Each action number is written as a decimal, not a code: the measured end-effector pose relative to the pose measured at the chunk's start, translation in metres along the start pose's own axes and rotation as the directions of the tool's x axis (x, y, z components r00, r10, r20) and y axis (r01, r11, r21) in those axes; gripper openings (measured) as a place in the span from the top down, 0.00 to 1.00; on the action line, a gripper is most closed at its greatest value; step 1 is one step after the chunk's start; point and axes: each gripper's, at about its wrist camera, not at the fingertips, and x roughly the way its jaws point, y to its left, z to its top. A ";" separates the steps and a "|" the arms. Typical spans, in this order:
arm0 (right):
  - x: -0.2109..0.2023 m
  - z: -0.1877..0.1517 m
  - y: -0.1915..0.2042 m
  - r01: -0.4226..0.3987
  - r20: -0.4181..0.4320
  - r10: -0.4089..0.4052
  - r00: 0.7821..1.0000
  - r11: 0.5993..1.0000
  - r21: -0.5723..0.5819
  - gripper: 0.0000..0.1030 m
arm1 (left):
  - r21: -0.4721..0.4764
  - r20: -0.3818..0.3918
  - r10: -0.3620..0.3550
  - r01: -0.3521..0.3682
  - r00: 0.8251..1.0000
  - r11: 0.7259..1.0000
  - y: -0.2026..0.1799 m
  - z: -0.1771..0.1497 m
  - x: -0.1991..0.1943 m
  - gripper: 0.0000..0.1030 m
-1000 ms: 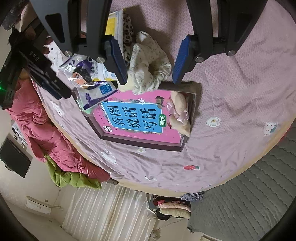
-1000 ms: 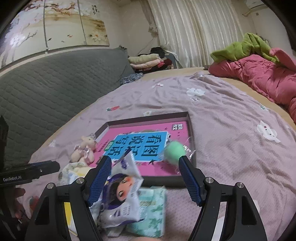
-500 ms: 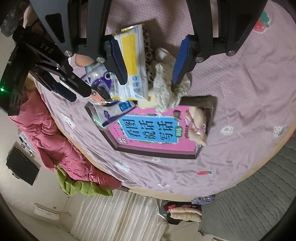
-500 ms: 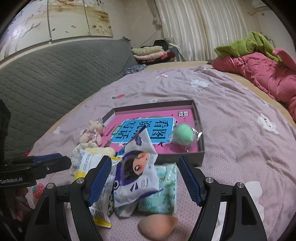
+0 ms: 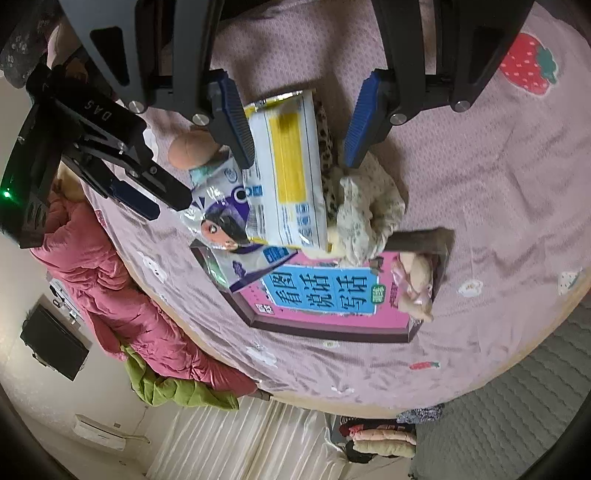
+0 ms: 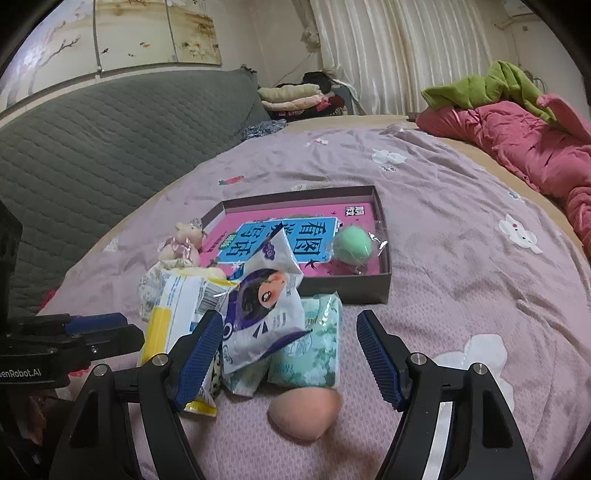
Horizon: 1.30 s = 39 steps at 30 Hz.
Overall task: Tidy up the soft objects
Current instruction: 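Move both open grippers back to the pile of packets, then grasp the cartoon-girl packet with the right gripper while the left grasps the yellow-striped packet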
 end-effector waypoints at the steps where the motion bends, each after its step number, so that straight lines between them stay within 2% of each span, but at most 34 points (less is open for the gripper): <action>1: -0.001 -0.001 0.001 0.001 -0.002 -0.001 1.000 1.000 -0.003 0.26 | -0.001 -0.004 -0.002 0.002 1.000 1.000 0.000 -0.001 0.001 0.51; 12: -0.008 -0.007 0.007 0.002 -0.014 -0.003 1.000 0.999 -0.033 0.26 | -0.054 -0.056 -0.059 0.056 0.997 0.997 0.003 -0.012 0.005 0.51; 16: -0.007 -0.008 0.007 0.002 -0.015 -0.003 1.000 1.000 -0.031 0.26 | -0.046 -0.073 -0.058 0.055 0.996 0.997 0.000 -0.015 0.009 0.51; 30: -0.004 -0.010 0.005 0.001 -0.026 -0.002 1.000 1.000 -0.024 0.26 | -0.065 -0.060 -0.101 0.097 0.993 0.993 0.000 -0.010 0.017 0.51; 37: 0.000 -0.009 0.000 0.004 -0.026 -0.004 1.000 1.000 -0.012 0.26 | -0.062 -0.044 -0.103 0.100 0.994 0.993 0.001 -0.007 0.017 0.71; 39: 0.000 -0.010 0.000 0.002 -0.027 -0.003 1.000 1.000 -0.011 0.26 | -0.060 -0.045 -0.113 0.110 0.993 0.992 0.001 -0.007 0.018 0.72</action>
